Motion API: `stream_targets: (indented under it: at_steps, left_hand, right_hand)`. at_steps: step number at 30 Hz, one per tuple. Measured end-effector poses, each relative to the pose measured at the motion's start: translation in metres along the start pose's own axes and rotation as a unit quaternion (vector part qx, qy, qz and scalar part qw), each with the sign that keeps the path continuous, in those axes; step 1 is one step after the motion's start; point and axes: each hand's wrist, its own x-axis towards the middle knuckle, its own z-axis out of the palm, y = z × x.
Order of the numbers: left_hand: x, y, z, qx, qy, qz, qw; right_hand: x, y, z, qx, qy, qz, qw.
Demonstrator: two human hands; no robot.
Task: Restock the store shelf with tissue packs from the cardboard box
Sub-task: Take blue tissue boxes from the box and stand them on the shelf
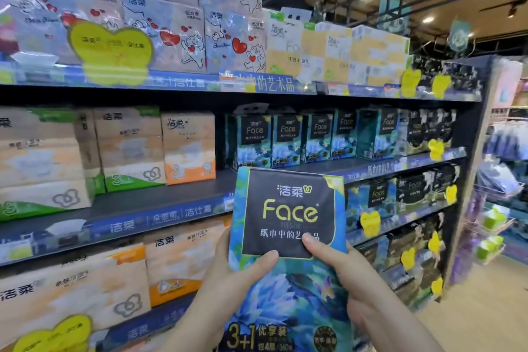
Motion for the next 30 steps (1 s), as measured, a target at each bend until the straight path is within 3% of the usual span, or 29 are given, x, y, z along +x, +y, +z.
stream_targets:
  at_steps: [10,15,30]
  left_hand:
    - [0.157,0.005,0.013,0.007,0.051,0.001,0.999]
    - [0.231,0.020,0.023,0.011,0.035,0.030,0.999]
    - [0.372,0.022,0.072,-0.007,0.111,0.053,0.992]
  right_hand:
    - [0.153,-0.066,-0.017,-0.042,-0.045,0.037,0.997]
    - [0.229,-0.098,-0.025,-0.049,-0.058,0.025,0.997]
    - [0.384,-0.159,-0.068,-0.066,-0.128,0.036,0.989]
